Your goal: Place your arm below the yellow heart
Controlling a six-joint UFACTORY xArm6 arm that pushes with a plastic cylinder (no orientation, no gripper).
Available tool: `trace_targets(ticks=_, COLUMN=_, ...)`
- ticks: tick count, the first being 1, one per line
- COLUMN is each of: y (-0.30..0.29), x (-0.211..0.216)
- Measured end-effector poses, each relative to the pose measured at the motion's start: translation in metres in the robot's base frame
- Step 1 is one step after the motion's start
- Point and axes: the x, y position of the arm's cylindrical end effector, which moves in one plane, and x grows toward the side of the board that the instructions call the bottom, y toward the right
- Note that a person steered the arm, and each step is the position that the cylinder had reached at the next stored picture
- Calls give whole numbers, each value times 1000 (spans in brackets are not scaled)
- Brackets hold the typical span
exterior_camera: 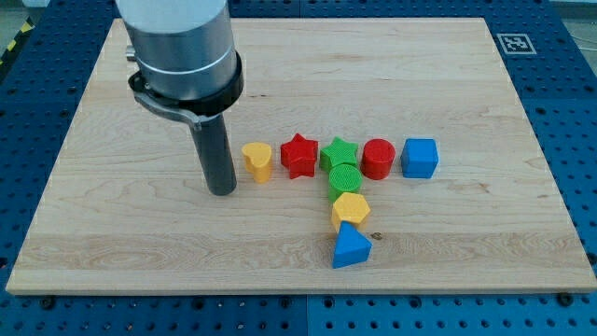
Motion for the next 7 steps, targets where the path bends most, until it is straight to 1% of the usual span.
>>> trace_targets(ticks=1, y=4, x=8)
trace_targets(ticks=3, y=5, x=5)
trace_targets(ticks=4, y=5, x=-10)
trace_targets(ticks=5, y=7, x=-16)
trace_targets(ticks=7, y=21, x=1)
